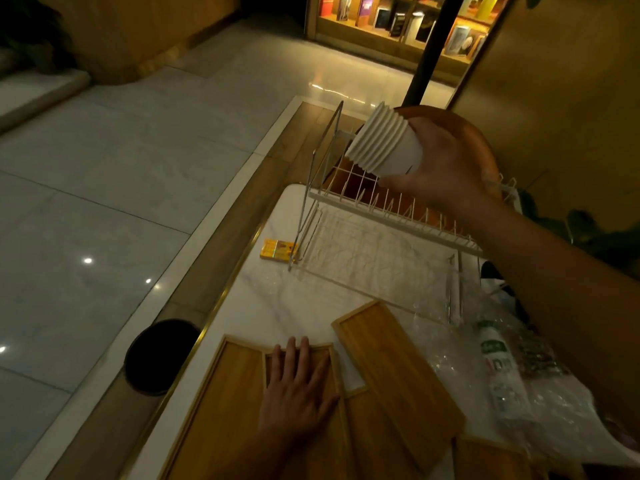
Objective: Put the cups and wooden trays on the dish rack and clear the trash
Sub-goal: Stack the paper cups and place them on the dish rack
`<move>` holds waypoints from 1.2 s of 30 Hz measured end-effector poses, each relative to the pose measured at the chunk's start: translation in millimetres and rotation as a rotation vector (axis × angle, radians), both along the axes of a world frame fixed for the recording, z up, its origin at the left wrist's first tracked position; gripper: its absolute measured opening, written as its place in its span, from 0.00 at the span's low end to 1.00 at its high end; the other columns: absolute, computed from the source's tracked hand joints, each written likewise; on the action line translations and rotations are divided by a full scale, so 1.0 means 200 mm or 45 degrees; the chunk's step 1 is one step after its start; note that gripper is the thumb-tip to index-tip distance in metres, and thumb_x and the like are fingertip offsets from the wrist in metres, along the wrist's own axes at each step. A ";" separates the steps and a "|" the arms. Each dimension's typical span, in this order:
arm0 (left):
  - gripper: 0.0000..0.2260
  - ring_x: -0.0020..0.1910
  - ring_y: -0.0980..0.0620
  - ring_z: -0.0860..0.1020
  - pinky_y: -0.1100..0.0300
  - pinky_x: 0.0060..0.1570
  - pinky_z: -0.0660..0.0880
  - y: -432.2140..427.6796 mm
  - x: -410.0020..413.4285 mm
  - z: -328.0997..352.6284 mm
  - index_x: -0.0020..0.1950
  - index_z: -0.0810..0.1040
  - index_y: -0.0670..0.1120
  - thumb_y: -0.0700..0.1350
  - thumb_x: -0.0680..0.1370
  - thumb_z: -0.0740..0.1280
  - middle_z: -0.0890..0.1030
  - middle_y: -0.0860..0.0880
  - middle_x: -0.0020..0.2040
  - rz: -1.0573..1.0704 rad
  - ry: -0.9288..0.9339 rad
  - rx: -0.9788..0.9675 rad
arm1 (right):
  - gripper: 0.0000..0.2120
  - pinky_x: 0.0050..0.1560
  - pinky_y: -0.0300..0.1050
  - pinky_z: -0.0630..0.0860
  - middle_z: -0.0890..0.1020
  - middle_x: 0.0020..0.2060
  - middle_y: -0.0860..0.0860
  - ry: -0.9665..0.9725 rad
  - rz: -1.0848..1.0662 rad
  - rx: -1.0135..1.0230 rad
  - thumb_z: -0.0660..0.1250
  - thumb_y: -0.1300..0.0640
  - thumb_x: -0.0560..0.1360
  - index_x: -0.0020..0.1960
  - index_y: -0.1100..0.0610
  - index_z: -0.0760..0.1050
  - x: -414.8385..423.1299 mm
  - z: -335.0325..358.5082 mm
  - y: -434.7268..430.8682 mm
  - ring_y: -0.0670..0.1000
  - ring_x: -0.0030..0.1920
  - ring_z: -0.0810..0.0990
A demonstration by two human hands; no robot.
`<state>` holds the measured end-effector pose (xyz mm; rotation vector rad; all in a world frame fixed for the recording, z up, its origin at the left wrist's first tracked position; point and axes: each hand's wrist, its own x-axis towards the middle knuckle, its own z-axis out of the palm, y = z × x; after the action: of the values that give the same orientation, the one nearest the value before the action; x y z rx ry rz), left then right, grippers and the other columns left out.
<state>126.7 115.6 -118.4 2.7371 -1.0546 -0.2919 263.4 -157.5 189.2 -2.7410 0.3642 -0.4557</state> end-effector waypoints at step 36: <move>0.33 0.77 0.34 0.57 0.34 0.70 0.52 0.00 -0.01 0.02 0.77 0.66 0.52 0.70 0.78 0.53 0.62 0.38 0.78 -0.005 0.005 0.013 | 0.38 0.54 0.61 0.77 0.73 0.60 0.55 0.317 -0.055 -0.128 0.79 0.49 0.61 0.68 0.48 0.67 0.37 -0.34 -0.25 0.59 0.59 0.73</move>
<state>125.6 116.0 -113.6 2.7427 -1.0603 -0.3034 337.4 -207.5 121.5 -2.9001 0.4748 -0.1457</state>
